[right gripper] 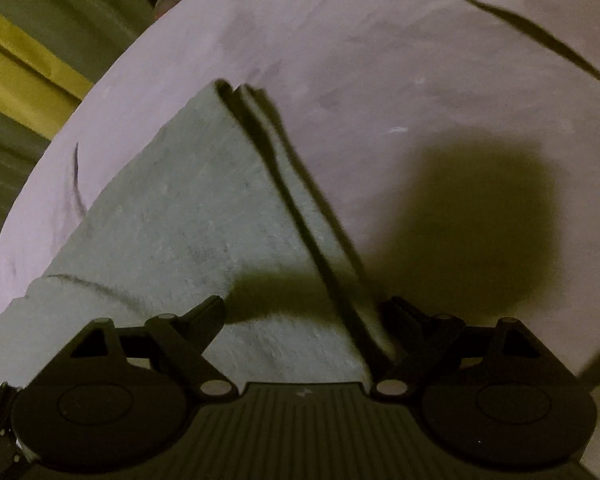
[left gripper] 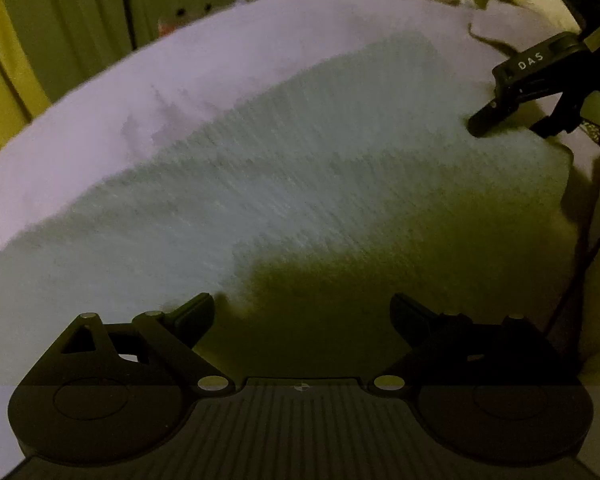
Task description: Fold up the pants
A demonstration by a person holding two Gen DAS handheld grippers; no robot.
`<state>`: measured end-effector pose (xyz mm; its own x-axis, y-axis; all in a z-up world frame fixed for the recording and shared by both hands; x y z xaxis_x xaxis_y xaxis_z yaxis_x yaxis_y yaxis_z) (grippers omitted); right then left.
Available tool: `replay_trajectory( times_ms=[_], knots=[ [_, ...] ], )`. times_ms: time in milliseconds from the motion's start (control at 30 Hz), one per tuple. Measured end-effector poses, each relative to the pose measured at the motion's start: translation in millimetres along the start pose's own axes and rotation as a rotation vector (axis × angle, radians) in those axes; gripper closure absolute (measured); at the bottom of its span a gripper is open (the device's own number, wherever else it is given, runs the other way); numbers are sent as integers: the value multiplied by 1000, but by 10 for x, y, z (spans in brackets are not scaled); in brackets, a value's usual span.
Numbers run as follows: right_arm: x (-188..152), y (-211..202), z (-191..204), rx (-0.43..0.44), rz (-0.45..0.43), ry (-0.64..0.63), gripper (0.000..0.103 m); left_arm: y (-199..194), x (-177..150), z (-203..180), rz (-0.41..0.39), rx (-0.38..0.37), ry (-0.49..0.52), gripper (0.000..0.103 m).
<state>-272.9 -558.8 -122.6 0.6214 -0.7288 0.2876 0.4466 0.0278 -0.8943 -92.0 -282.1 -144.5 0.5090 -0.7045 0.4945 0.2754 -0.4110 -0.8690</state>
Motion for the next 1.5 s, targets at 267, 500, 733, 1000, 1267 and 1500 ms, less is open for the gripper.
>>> replay_trajectory(
  times_ms=[267,500,733,1000,1267,1500],
  knots=[
    [-49,170,252,-48,42,-168,31,137,22,-47,29,-35,-67,5],
    [-95,91,278,10,61,-208,79,170,37,-62,35,-29,-54,5],
    [7,189,101,211,55,-87,38,186,44,-88,43,-25,-51,4],
    [-162,-32,361,89,-41,-179,87,151,68,-43,59,-45,-91,4],
    [-341,-331,949,120,-120,-265,88,109,306,19,58,-94,-219,4],
    [-298,-472,1174,117,-107,-318,88,-63,937,210,-29,-37,-206,4]
  ],
)
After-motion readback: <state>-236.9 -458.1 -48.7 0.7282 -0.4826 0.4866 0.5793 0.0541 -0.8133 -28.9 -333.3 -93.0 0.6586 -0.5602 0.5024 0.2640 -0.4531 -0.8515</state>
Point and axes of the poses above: each gripper's, at about its wrist camera, not at the fingertips, and y roughly the way its jaws point, z to its left, x to its top, the point moved 4 cm from there along y, roughly the way its jaws point, and after that the axes turned 7 degrees about -y, right-handed, at the moved point
